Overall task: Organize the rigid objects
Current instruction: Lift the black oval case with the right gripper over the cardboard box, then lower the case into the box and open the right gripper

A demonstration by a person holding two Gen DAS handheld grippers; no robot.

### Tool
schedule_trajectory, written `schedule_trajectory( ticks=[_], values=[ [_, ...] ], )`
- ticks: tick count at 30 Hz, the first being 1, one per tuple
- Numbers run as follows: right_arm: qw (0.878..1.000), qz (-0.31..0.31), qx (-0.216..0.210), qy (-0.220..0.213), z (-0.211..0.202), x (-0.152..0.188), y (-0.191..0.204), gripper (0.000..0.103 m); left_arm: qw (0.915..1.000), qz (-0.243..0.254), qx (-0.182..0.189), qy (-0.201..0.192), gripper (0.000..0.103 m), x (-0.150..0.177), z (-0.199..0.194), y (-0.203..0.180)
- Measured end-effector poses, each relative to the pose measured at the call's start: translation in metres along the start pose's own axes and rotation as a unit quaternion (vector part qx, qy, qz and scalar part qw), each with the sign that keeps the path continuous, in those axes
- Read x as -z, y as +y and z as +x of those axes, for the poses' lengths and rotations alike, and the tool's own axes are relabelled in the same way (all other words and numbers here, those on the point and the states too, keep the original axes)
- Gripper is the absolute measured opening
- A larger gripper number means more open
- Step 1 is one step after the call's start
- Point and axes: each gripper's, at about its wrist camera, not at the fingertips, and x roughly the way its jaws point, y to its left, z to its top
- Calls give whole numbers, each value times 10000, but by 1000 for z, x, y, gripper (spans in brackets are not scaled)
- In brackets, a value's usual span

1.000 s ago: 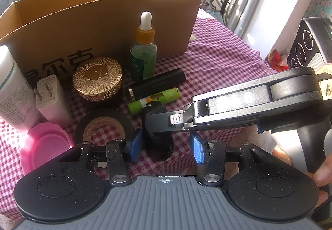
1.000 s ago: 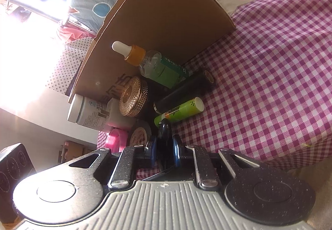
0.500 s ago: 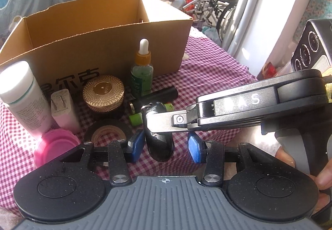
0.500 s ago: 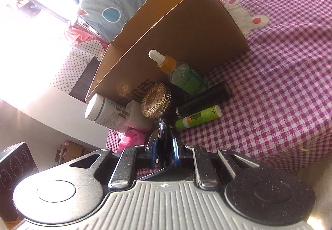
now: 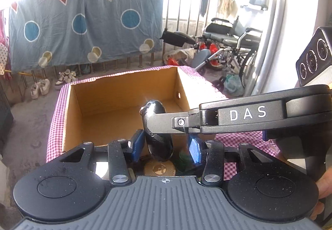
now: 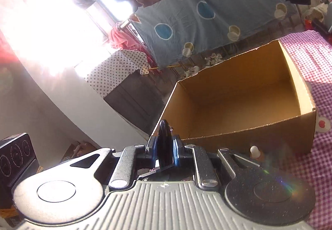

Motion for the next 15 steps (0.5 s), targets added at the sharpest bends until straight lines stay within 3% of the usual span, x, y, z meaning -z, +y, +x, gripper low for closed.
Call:
schedule_trajectory(
  ticks=[3,7,15],
  values=[
    [9997,5,-174,180,30,-34,2,17,9996,-136,-219,92,45,-24,20,15],
    [9976,179,-197,645,88,-72,-13,17,9971,-457,-318,512,45,-47,57,49],
    [9843,990,-57,1459,196,-108,-66,17,9851,-648,-695,1430,45,-54,126,97]
  ],
)
